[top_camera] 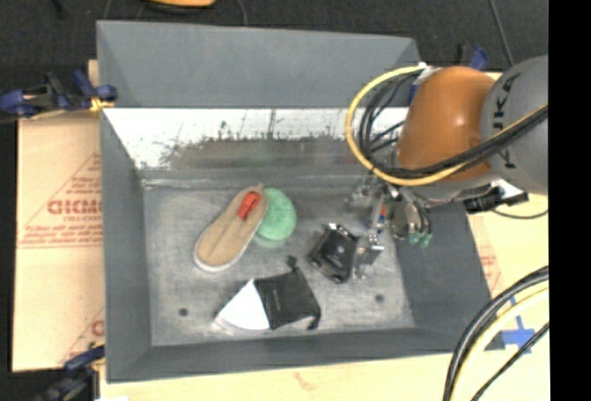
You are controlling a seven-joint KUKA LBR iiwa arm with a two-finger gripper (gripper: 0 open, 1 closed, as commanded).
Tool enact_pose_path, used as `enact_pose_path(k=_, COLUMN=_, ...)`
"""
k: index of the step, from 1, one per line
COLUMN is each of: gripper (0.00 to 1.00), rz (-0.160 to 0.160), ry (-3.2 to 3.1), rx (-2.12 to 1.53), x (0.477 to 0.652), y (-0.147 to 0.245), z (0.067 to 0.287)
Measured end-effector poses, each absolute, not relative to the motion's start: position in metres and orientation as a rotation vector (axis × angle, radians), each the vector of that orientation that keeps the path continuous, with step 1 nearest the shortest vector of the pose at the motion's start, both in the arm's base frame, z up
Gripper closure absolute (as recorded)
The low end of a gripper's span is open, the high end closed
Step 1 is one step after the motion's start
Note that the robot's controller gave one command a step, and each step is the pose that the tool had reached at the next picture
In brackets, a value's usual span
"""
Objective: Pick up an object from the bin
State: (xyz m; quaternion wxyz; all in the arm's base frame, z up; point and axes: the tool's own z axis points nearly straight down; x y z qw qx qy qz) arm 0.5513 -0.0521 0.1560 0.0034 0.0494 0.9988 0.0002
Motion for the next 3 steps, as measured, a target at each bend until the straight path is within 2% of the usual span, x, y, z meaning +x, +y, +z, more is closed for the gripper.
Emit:
enact_pose_path(k=1, gripper=0.00, rz=-0.001, ry=3.120, rx=0.203, x=0.541, y=-0.048, z=0.091)
enact_pose_path(k=2, gripper=1.00, rz=0.000, ry=3.091, rx=0.359, x=0.553, y=-0.042, z=0.081)
enact_pose_path(k=3, gripper=1.00, rz=0.000, ry=3.091, rx=0.359, x=0.553, y=-0.042, z=0.081)
